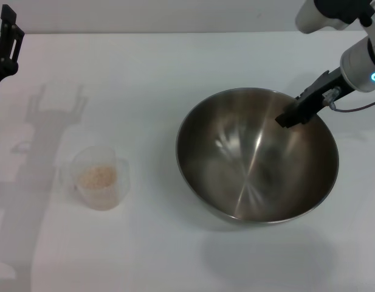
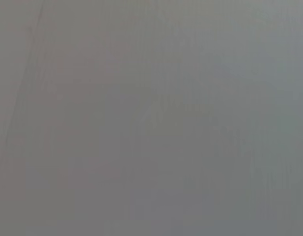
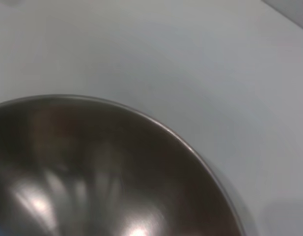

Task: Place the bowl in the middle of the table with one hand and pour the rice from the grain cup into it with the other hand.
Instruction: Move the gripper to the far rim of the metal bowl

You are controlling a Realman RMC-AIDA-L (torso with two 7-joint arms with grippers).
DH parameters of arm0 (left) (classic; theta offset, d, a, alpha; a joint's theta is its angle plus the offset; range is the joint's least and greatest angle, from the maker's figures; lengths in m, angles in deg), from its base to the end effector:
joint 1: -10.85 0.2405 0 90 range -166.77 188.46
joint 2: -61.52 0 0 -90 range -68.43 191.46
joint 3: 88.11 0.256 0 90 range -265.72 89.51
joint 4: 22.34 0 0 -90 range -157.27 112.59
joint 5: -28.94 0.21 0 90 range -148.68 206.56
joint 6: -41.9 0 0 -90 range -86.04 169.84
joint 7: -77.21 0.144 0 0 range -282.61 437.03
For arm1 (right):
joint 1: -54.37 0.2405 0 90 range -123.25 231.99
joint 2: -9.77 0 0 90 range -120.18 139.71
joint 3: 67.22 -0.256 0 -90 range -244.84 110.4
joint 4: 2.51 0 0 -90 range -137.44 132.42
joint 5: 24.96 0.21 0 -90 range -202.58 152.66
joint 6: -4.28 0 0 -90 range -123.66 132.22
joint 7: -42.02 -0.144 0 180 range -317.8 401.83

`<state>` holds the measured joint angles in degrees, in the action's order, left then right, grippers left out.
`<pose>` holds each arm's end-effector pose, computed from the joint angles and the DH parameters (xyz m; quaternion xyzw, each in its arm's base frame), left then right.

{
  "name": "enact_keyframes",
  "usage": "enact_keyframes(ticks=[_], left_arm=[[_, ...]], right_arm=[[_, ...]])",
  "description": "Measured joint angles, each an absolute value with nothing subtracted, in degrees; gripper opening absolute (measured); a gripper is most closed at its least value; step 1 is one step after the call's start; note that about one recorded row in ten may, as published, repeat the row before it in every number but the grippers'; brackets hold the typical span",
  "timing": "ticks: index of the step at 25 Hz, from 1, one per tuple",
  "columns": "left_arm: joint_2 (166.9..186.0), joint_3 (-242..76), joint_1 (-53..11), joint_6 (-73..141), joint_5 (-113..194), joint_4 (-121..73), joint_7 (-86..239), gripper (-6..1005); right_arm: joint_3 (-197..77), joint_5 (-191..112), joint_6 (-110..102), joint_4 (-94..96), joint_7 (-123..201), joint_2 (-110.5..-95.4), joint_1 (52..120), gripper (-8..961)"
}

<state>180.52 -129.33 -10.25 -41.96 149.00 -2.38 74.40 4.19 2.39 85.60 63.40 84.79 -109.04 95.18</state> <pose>-0.2818 0.3106 0.0020 -0.6125 -0.1612 -0.4337 0.6409 0.1923 0.3939 0.0063 -0.9186 0.2892 -0.1690 0.2099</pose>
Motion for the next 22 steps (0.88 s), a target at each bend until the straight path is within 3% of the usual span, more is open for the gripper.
enact_keyframes(ticks=[8, 22], left_arm=[[180.52, -129.4, -10.2, -42.0, 149.0, -2.3, 74.4, 781], [180.44, -129.5, -10.0, -43.1, 149.0, -1.7, 74.4, 781]], right_arm=[[4.1, 2.8, 85.6, 63.0, 85.2, -109.09, 95.3, 238], [-2.3, 6.2, 87.8, 67.3, 87.4, -108.76, 94.1, 75]])
